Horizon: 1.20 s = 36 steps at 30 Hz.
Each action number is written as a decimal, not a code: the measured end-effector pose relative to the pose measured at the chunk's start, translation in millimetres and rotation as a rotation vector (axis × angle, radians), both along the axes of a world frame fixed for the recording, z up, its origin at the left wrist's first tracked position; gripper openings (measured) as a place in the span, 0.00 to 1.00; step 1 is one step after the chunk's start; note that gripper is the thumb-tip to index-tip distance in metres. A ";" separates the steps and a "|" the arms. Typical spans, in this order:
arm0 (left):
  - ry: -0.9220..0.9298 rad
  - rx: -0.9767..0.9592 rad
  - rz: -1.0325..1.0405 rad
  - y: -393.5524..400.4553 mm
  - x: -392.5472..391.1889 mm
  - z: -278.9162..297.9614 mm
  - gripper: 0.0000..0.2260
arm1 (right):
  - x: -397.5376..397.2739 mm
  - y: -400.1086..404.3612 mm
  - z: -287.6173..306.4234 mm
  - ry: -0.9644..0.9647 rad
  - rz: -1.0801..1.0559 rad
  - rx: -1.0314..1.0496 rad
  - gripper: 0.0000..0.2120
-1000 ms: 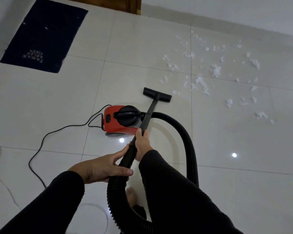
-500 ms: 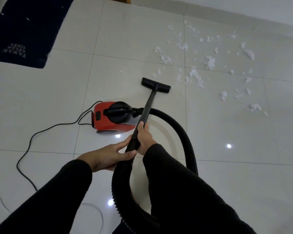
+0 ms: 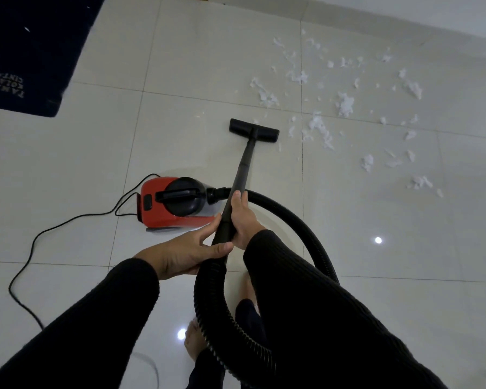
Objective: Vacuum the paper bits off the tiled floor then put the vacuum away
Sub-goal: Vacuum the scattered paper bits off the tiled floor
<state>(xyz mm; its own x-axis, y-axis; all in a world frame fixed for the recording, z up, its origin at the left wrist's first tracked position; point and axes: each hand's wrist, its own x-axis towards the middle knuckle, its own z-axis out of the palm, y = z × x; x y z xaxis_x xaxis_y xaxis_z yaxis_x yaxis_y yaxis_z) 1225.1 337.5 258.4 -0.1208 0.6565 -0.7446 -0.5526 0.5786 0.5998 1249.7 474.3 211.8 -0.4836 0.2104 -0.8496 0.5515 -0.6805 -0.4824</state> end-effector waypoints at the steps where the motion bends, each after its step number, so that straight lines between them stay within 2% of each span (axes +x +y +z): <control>1: -0.007 0.005 0.008 5.7 -3.4 -1.7 0.55 | -4.9 6.0 -2.2 -0.007 0.008 0.008 0.27; 5: -0.013 0.010 0.034 31.2 -18.9 -4.2 0.47 | -26.2 31.8 -7.4 -0.041 0.064 0.047 0.25; 11: -0.015 -0.040 0.089 71.9 -43.6 -1.7 0.44 | -58.1 72.1 -8.7 -0.053 0.121 0.090 0.24; 25: -0.027 0.005 0.187 141.7 -100.6 -4.2 0.64 | -121.4 140.2 -1.1 -0.040 0.185 0.082 0.25; 30: -0.059 0.012 0.212 160.4 -122.8 -13.1 0.62 | -144.8 159.8 -5.2 -0.029 0.183 0.098 0.26; 34: -0.069 -0.001 0.243 180.3 -146.3 -14.1 0.48 | -169.8 177.1 -8.2 -0.024 0.182 0.108 0.26; 36: -0.037 -0.013 0.226 189.3 -162.1 -18.7 0.49 | -184.7 186.1 -9.8 -0.027 0.174 0.116 0.26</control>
<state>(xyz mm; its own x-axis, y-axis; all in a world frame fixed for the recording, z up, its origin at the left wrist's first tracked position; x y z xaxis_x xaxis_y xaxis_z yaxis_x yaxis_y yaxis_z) 1063.0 526.9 239.7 -0.2357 0.6063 -0.7595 -0.6907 0.4452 0.5698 1065.0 660.5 202.0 -0.4984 0.2227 -0.8379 0.6699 -0.5146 -0.5352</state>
